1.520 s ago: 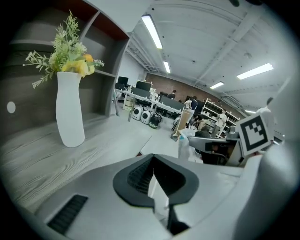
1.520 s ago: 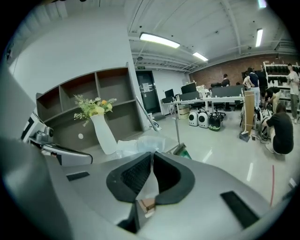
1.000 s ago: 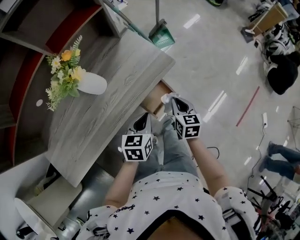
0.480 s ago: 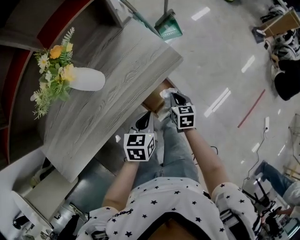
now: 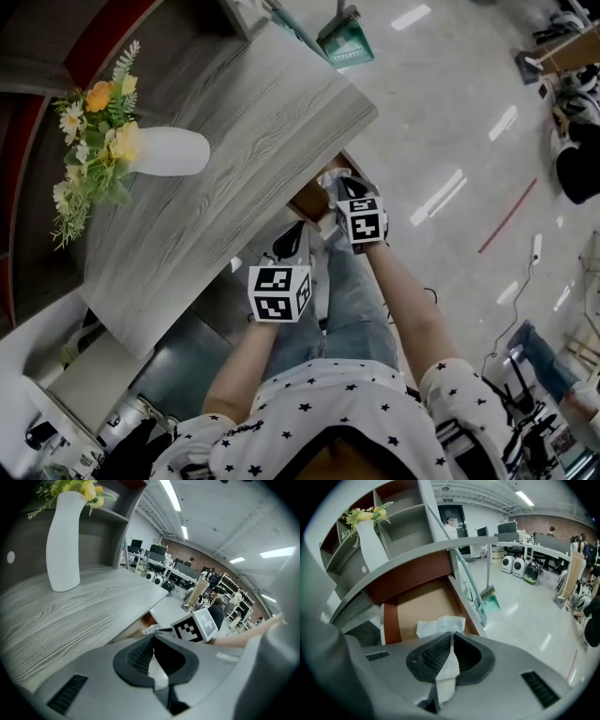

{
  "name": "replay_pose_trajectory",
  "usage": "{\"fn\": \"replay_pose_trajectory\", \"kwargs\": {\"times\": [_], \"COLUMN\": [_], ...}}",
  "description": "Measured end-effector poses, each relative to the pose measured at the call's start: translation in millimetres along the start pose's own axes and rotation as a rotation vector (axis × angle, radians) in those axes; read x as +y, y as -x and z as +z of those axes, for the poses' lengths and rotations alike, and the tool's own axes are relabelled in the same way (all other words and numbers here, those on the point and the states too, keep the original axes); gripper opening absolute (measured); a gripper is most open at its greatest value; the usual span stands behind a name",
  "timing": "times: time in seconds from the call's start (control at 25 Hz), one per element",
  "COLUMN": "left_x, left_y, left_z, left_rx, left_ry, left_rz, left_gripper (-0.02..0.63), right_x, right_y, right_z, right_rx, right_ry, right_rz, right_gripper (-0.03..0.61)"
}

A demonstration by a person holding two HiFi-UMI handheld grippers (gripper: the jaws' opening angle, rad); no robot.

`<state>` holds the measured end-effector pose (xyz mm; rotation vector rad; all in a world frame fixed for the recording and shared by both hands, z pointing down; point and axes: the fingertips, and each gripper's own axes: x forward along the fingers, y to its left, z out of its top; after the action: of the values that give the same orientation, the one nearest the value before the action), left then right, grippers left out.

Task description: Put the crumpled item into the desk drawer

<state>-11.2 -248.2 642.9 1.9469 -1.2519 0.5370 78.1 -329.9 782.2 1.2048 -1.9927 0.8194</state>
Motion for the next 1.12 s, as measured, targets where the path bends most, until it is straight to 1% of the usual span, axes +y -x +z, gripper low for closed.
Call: {"fn": "replay_pose_trajectory", "kwargs": {"times": [0.28, 0.32, 0.36, 0.4, 0.44, 0.8, 0.96, 1.12], "left_x": [3.0, 3.3, 3.6, 3.8, 3.8, -2.5, -5.4, -10.1], "left_y": [2.1, 3.1, 4.2, 5.3, 6.4, 20.0, 30.4, 46.9], "left_z": [-6.4, -6.7, -6.8, -6.8, -6.6, 1.7, 5.4, 6.5], "left_rx": [0.010, 0.010, 0.009, 0.009, 0.008, -0.015, -0.027, -0.038], "left_ry": [-0.002, -0.002, -0.002, -0.002, -0.004, -0.019, -0.031, -0.038], "left_rz": [-0.006, -0.007, -0.008, -0.009, -0.011, -0.026, -0.033, -0.045], "left_gripper": [0.014, 0.014, 0.014, 0.014, 0.014, 0.014, 0.014, 0.014], "right_x": [1.1, 2.1, 3.4, 4.9, 6.0, 11.1, 23.2, 36.6], "right_y": [-7.8, -8.0, -8.1, -8.1, -7.5, 18.2, 41.8, 73.7], "right_z": [-3.5, -4.3, -5.1, -5.9, -6.4, -1.0, 9.9, 23.6], "right_rx": [0.019, 0.022, 0.026, 0.031, 0.033, -0.002, -0.053, -0.121], "right_ry": [0.014, 0.019, 0.021, 0.018, 0.014, -0.024, -0.035, -0.049], "right_rz": [-0.014, -0.014, -0.010, -0.006, -0.003, -0.024, -0.020, -0.025], "right_gripper": [0.017, 0.025, 0.055, 0.098, 0.106, 0.100, 0.095, 0.076]}}
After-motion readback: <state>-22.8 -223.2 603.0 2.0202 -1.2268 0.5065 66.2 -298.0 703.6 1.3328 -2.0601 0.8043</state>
